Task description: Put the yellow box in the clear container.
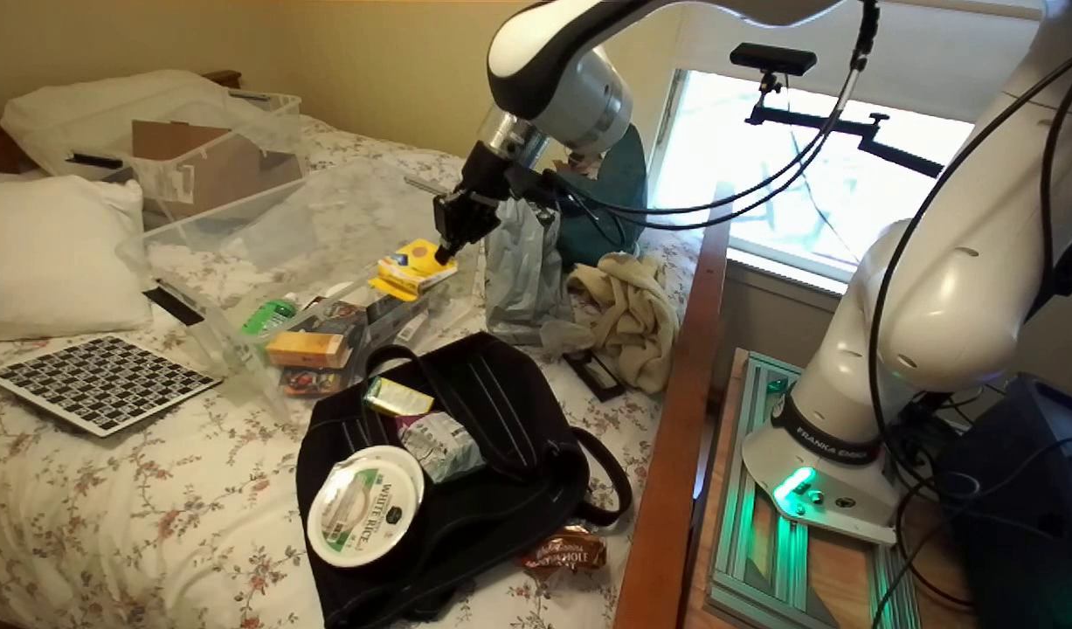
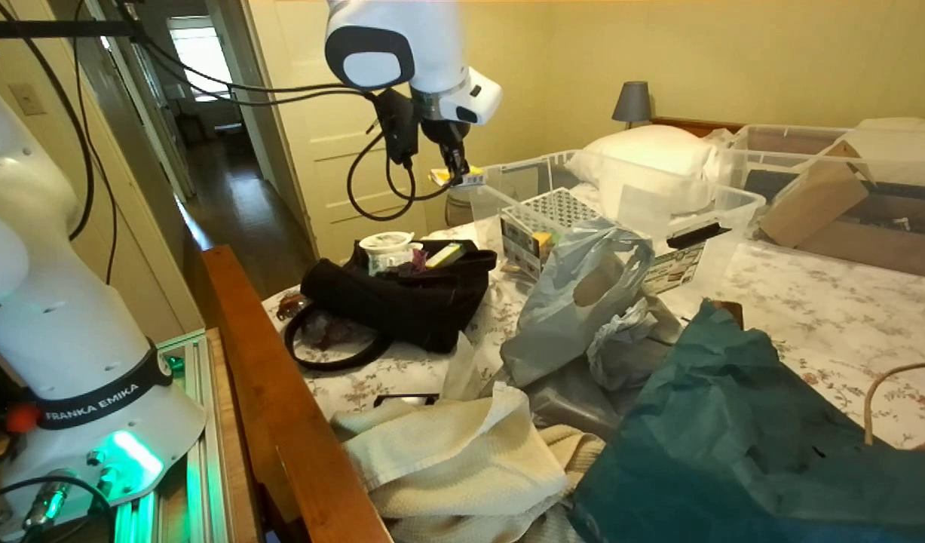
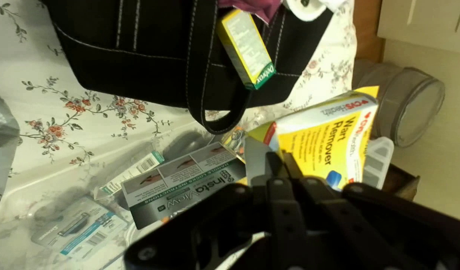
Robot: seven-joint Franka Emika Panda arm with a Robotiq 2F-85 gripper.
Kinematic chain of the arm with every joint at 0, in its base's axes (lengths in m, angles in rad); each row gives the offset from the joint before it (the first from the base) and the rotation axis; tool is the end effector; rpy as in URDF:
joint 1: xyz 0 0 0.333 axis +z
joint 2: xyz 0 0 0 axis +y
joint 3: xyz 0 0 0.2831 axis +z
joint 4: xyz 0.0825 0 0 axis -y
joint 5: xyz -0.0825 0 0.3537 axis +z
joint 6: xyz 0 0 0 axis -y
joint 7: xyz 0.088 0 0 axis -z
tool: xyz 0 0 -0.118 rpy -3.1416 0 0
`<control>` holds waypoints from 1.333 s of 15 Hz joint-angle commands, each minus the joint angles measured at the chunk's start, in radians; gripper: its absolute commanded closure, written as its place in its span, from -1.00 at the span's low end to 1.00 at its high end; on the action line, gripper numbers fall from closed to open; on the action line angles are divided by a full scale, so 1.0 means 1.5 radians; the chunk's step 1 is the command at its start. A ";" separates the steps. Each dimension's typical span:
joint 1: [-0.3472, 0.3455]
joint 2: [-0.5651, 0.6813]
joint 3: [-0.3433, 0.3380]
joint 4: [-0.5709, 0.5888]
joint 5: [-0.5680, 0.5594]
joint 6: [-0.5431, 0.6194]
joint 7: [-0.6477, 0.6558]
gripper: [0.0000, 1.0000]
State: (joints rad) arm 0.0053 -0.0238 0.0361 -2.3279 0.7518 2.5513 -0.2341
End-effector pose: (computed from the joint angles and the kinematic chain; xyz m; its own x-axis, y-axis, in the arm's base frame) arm 0.5064 0.0159 0.3482 0.9184 -0.3446 0.1942 -0.2194 -0.8524 -0.4747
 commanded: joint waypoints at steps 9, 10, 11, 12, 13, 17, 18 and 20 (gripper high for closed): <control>0.025 0.179 0.002 0.198 0.023 0.133 0.385 0.99; 0.029 0.191 -0.001 0.208 0.021 0.147 0.423 0.99; 0.036 0.206 -0.005 0.217 0.012 0.168 0.463 0.99; 0.043 0.220 -0.010 0.227 0.004 0.187 0.503 0.99; 0.052 0.234 -0.017 0.233 -0.006 0.209 0.546 0.99; 0.093 0.283 -0.057 0.265 -0.035 0.263 0.684 0.44; 0.101 0.289 -0.064 0.270 -0.038 0.269 0.703 0.34; 0.114 0.289 -0.075 0.272 -0.039 0.279 0.724 0.06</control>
State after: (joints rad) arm 0.1372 0.3847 -0.0407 -1.9557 0.7195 2.9417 0.7675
